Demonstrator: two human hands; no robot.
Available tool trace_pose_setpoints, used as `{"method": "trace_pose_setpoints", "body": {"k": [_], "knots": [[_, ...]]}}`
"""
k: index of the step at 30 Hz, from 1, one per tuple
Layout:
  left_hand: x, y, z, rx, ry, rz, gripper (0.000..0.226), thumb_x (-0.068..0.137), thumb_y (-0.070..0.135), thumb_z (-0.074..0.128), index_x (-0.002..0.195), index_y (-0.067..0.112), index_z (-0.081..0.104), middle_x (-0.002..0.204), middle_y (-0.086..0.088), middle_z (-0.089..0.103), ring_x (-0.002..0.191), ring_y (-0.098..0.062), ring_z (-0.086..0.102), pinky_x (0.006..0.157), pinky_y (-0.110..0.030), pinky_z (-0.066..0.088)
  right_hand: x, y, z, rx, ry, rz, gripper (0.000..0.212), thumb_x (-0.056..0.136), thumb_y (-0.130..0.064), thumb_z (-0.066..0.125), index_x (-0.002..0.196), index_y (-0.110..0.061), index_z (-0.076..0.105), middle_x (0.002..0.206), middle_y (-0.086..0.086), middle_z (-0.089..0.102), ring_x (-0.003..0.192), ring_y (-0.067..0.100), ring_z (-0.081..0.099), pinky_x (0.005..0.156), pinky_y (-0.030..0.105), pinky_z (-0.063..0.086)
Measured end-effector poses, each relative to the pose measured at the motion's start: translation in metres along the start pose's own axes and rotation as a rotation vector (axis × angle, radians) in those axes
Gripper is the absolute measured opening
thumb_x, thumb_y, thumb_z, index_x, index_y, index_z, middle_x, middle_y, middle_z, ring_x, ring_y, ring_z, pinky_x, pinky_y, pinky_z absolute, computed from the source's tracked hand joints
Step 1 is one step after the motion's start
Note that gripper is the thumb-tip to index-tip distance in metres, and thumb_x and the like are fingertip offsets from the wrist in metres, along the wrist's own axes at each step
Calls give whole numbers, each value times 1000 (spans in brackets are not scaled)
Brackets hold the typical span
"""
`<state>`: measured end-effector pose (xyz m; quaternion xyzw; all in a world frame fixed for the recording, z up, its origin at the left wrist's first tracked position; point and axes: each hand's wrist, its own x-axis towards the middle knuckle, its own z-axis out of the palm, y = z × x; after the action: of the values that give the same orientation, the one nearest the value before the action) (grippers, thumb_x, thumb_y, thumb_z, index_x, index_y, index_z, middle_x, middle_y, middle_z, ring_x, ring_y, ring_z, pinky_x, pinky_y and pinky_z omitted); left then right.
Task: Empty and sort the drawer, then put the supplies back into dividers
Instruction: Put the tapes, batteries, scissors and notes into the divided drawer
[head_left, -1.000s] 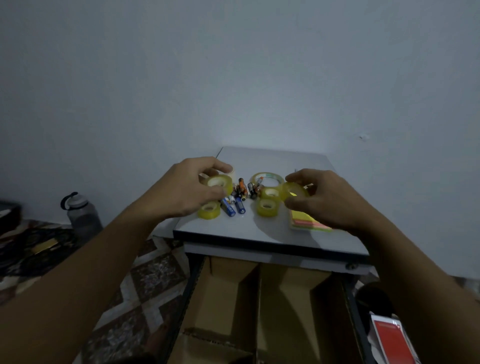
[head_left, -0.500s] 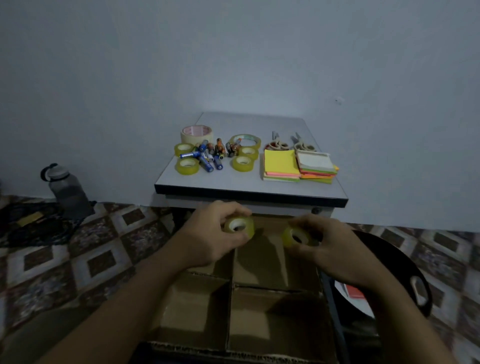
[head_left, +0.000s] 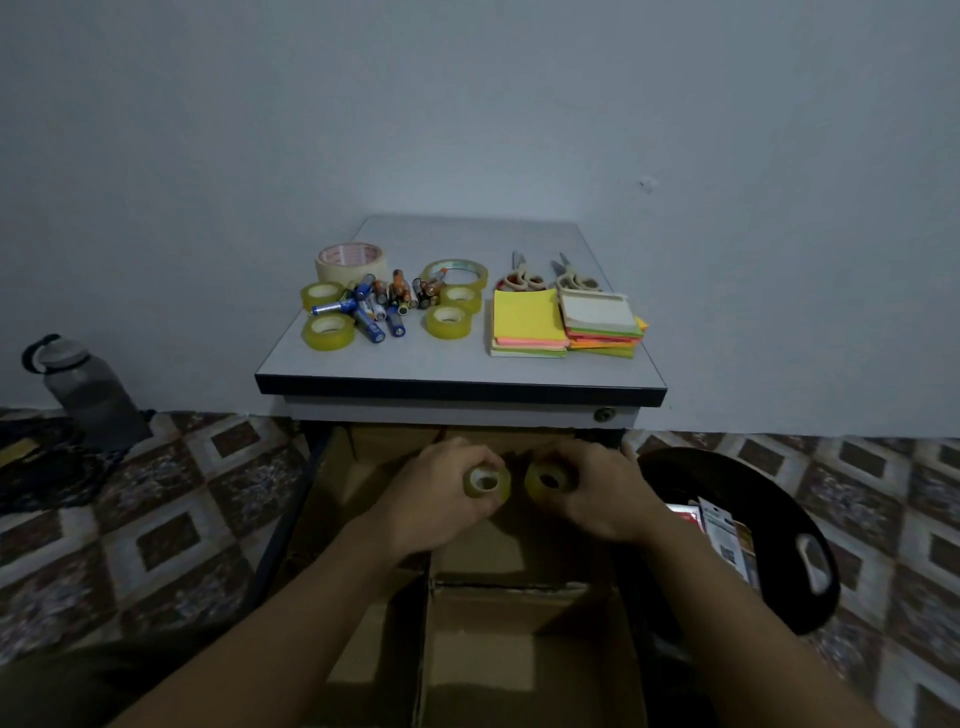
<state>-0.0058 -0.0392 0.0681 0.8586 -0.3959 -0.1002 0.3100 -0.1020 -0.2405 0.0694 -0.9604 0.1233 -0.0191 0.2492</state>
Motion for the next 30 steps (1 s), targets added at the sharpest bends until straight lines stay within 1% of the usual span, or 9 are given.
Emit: {"method": "trace_pose_setpoints", "body": {"k": [3,6,7,10,12,18,22,26,30], "knots": [[13,-4,6,44,-17,-1,28,89,35,70,117,36,64,111,19,53,101,-2,54,87,-26,50,12,6,5,-31,-10,-4,44,84,-49,60,127,-41,52,124,-10,61,120,16,55,114,59,23],[22,-7,10,110,-22,3,28,89,33,70,116,35,63,115,17,56,106,-3,52,91,-29,48,19,5,8,-28,-57,-1,45,89,-40,63,132,-36,50,127,-4,60,121,18,55,110,46,37],[25,-8,10,133,-31,-4,28,89,34,69,117,35,63,116,16,57,109,-5,51,94,-32,48,21,5,10,-52,-63,4,45,89,-40,62,132,-36,49,127,-4,60,122,18,54,112,49,33],[28,-12,12,241,-59,-9,28,91,36,66,119,34,61,118,13,58,114,-9,47,101,-43,44,23,5,14,-172,-44,14,42,90,-44,60,130,-39,49,125,-6,61,126,18,51,117,58,5],[29,-12,13,295,-70,-15,29,92,37,65,120,34,59,119,12,58,115,-10,44,102,-44,42,23,4,16,-235,-44,9,40,90,-46,59,129,-39,50,125,-6,61,130,18,48,116,62,-2],[33,-11,14,405,-136,-38,29,92,40,63,119,30,58,119,6,59,113,-14,43,95,-41,42,27,8,22,-343,-68,2,45,91,-45,58,135,-36,49,128,-4,60,134,19,43,117,67,0],[34,-13,15,446,-172,-36,26,92,32,62,118,31,61,122,5,60,115,-15,42,99,-43,42,29,12,24,-338,-79,-1,39,91,-44,58,130,-38,53,124,-6,61,131,17,46,116,67,1],[34,-9,9,507,-294,-41,34,97,26,55,129,37,59,133,5,55,132,-22,33,112,-52,31,26,12,22,-363,-111,-28,28,92,-38,55,119,-39,62,123,-7,60,132,18,43,115,68,0],[36,-8,5,629,-450,-55,45,99,23,49,140,41,51,150,3,44,145,-28,19,116,-56,19,25,7,16,-426,-209,-36,35,90,-28,55,123,-36,61,133,-1,53,140,22,31,113,70,-5]]}}
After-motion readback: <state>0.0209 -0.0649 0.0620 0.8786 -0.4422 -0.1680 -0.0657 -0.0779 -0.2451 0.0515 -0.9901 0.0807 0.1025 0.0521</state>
